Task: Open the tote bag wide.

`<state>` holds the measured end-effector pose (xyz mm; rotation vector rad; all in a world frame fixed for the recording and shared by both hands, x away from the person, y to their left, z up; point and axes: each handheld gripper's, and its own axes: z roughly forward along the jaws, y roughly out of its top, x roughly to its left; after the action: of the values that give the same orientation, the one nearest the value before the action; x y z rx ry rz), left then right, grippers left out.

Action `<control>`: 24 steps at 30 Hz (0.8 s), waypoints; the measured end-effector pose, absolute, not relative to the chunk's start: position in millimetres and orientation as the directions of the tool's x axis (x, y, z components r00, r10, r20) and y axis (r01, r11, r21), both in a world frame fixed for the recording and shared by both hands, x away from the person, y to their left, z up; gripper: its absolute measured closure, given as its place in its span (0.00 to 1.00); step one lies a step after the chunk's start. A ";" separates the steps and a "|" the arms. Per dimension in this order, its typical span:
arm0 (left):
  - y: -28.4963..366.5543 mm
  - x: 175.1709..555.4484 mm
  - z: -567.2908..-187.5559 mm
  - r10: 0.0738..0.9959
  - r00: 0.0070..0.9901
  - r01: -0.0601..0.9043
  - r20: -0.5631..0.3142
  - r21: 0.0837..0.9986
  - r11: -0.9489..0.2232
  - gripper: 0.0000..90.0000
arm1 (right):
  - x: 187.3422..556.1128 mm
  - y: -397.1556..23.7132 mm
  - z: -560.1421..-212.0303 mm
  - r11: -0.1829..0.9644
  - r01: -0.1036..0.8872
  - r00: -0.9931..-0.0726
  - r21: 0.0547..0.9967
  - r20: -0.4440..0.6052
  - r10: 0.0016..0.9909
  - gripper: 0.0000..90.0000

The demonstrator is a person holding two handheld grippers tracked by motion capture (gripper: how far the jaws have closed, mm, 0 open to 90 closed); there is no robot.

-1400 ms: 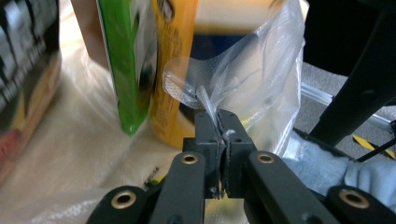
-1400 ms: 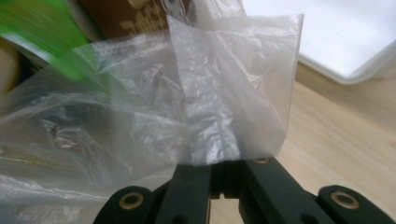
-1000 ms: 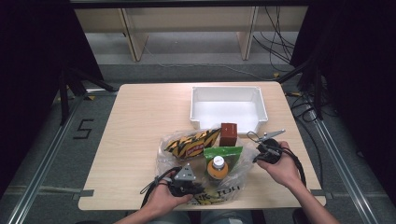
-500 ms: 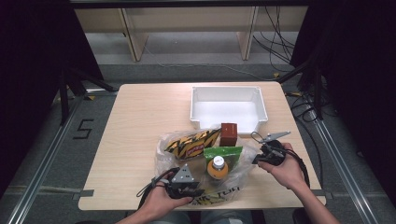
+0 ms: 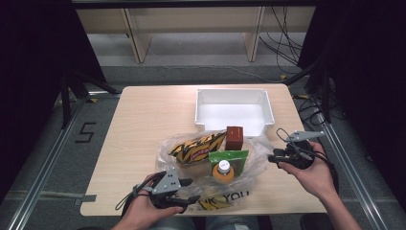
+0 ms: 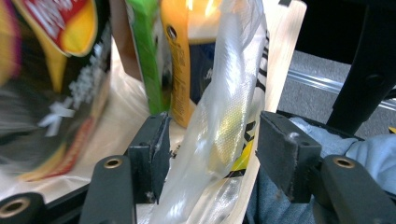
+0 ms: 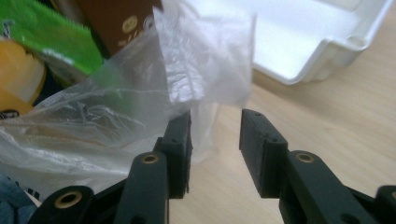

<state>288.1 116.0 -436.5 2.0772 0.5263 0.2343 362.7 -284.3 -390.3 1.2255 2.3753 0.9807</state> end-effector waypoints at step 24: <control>185.4 306.7 -371.0 0.626 0.780 0.204 -0.001 0.946 -0.253 0.62 | 385.8 -261.5 -331.8 0.386 0.469 -0.618 0.795 -0.017 0.786 0.67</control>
<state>306.7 185.4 -371.0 1.8186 0.6405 0.4563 385.8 -261.5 -331.8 1.0851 2.2578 1.1053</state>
